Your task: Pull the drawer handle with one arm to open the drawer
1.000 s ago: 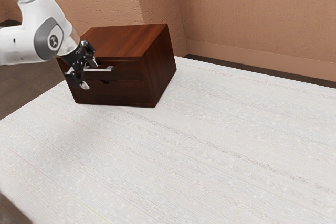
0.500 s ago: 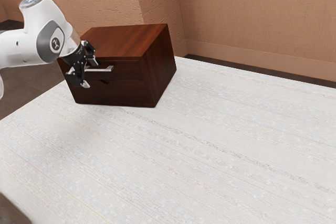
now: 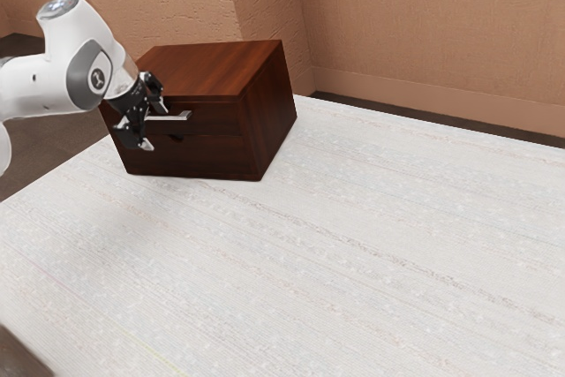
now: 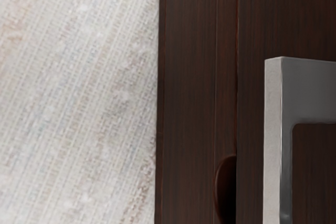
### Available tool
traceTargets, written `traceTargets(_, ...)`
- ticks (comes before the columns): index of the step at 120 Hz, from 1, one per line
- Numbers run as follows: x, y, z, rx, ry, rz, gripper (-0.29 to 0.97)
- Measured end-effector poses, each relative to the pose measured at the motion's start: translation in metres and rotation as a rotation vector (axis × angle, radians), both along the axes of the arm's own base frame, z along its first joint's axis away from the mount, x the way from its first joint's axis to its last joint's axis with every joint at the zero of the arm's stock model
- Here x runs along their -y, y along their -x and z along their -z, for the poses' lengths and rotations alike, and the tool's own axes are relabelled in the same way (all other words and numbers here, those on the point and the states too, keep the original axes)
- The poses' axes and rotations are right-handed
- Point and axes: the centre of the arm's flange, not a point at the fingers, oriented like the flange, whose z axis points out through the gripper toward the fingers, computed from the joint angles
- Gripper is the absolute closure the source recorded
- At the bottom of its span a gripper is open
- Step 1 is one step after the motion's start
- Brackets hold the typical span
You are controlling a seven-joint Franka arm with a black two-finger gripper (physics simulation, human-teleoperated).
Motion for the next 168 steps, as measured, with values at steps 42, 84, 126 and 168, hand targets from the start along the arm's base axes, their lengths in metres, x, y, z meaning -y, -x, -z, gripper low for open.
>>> traceTargets(42,0.001,-0.001,0.003,-0.001,0.005,0.005,0.17)
traceTargets(84,0.005,0.005,0.004,-0.012,0.008,0.01,0.54)
traceTargets(126,0.008,0.021,0.0,-0.032,-0.001,0.006,0.7)
traceTargets(168,0.012,0.041,0.0,-0.052,0.001,-0.002,0.72)
